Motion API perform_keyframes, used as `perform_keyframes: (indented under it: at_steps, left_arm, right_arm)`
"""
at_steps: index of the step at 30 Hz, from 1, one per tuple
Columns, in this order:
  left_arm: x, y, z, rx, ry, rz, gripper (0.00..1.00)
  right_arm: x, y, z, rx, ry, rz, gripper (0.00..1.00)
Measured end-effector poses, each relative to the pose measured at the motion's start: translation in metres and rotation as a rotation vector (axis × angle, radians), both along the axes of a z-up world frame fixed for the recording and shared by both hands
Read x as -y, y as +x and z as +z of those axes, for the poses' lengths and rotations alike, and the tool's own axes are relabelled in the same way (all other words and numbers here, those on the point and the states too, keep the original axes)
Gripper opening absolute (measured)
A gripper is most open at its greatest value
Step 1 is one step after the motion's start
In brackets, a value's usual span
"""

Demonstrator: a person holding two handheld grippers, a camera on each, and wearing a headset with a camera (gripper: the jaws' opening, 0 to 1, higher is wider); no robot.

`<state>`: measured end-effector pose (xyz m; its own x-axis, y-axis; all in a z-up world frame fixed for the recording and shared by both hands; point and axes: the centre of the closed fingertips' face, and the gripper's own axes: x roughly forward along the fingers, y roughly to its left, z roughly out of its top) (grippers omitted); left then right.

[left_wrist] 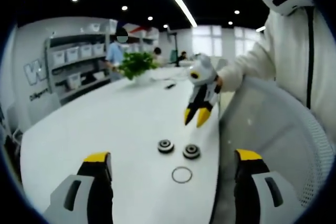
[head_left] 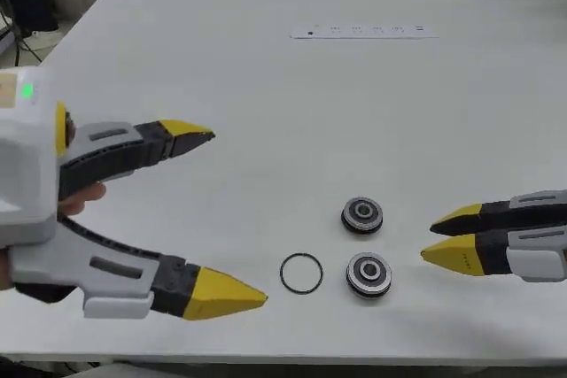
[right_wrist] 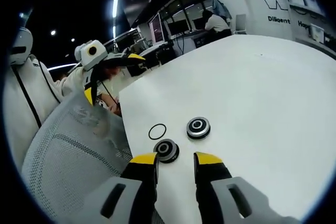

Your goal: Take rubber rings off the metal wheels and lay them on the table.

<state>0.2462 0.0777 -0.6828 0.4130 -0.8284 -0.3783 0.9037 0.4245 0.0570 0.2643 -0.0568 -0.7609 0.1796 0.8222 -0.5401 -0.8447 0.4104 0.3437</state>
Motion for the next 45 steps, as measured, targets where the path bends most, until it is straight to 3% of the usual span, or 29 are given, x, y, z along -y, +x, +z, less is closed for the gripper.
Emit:
perform_keyframes:
  at_steps: [4, 12, 14, 19, 23, 30, 36, 40, 45]
  left_arm:
    - [0.016, 0.005, 0.006, 0.014, 0.005, -0.037, 0.98]
    - [0.065, 0.003, 0.023, 0.048, 0.042, -0.157, 0.95]
    - [0.075, 0.005, 0.028, 0.064, 0.023, -0.175, 0.91]
    - [0.093, 0.01, 0.025, 0.058, 0.01, -0.225, 0.89]
    - [0.109, 0.014, 0.022, 0.058, -0.023, -0.208, 0.86]
    - [0.113, 0.016, 0.005, 0.048, -0.082, -0.176, 0.79]
    - [0.105, 0.015, -0.026, 0.017, -0.03, -0.188, 0.76]
    - [0.102, 0.014, -0.039, -0.019, -0.017, -0.202, 0.71]
    - [0.102, 0.011, -0.048, -0.029, 0.0, -0.217, 0.71]
  right_arm:
    - [-0.001, 0.0, -0.001, -0.002, 0.001, 0.001, 0.23]
    - [-0.002, -0.003, -0.003, 0.0, 0.005, 0.009, 0.23]
    - [-0.002, -0.003, -0.003, 0.001, 0.008, 0.009, 0.23]
    - [-0.004, -0.005, -0.003, 0.0, 0.01, 0.017, 0.23]
    - [-0.007, -0.009, -0.005, -0.006, 0.014, 0.032, 0.23]
    - [-0.009, -0.011, -0.006, -0.006, 0.018, 0.042, 0.22]
    - [-0.012, -0.011, -0.006, -0.002, 0.032, 0.048, 0.23]
    - [-0.013, -0.012, -0.007, 0.01, 0.026, 0.058, 0.23]
    - [-0.015, -0.012, -0.007, 0.032, 0.031, 0.063, 0.21]
